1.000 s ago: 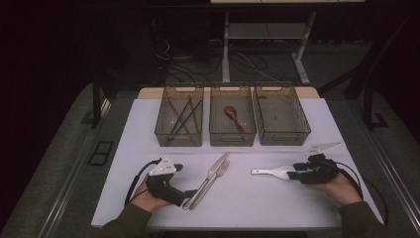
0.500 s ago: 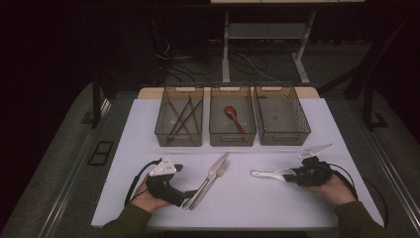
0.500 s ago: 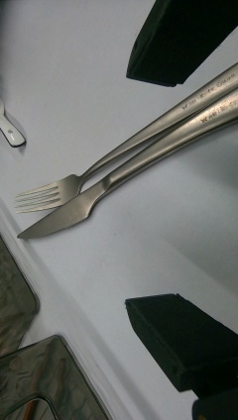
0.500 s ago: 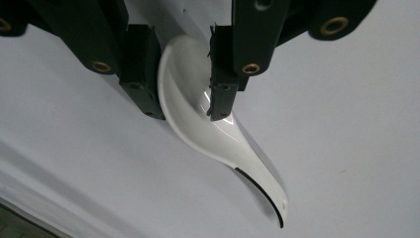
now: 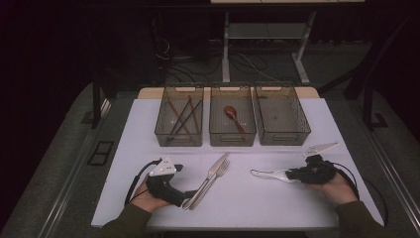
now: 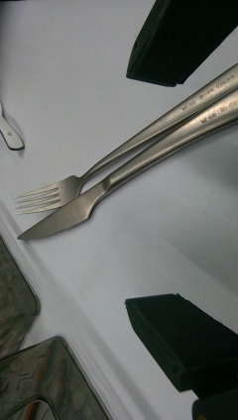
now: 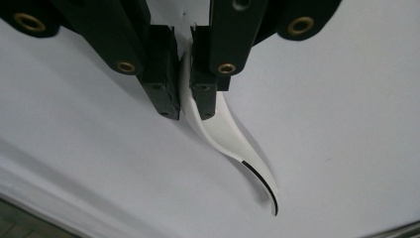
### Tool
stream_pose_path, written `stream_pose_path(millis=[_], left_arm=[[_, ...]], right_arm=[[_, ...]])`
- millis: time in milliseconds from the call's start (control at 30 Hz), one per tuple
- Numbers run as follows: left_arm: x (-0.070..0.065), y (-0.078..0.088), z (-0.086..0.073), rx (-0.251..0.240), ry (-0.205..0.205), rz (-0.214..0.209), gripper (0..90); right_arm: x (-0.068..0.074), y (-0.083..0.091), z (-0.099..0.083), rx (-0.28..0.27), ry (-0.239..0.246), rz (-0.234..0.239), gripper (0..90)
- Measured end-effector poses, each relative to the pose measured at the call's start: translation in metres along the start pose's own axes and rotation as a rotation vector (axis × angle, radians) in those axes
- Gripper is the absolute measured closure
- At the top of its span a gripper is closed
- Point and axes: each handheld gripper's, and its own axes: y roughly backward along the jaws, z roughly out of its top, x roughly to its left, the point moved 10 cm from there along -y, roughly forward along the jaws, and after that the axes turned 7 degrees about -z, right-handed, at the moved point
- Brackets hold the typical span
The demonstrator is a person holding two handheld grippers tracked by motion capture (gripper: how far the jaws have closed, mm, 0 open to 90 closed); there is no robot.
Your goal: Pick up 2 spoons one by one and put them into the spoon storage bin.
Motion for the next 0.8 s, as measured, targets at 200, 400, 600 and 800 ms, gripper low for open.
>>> stream_pose_path(millis=[200,400,600,800], left_arm=[[0.0,0.0,0.0,-0.002,0.001,0.0,0.0],[-0.001,0.0,0.0,-0.002,0.0,-0.002,0.0],[0.0,0.0,0.0,-0.001,0.0,-0.002,0.0],[-0.001,0.0,0.001,-0.002,0.001,-0.002,0.0]], right_arm=[[-0.002,0.003,0.006,-0.034,-0.011,-0.011,82.7],[0.001,0.006,0.016,-0.07,-0.006,-0.022,82.7],[0.001,0.008,0.026,-0.111,-0.018,-0.034,82.7],[0.002,0.013,0.035,-0.151,-0.036,-0.041,82.8]])
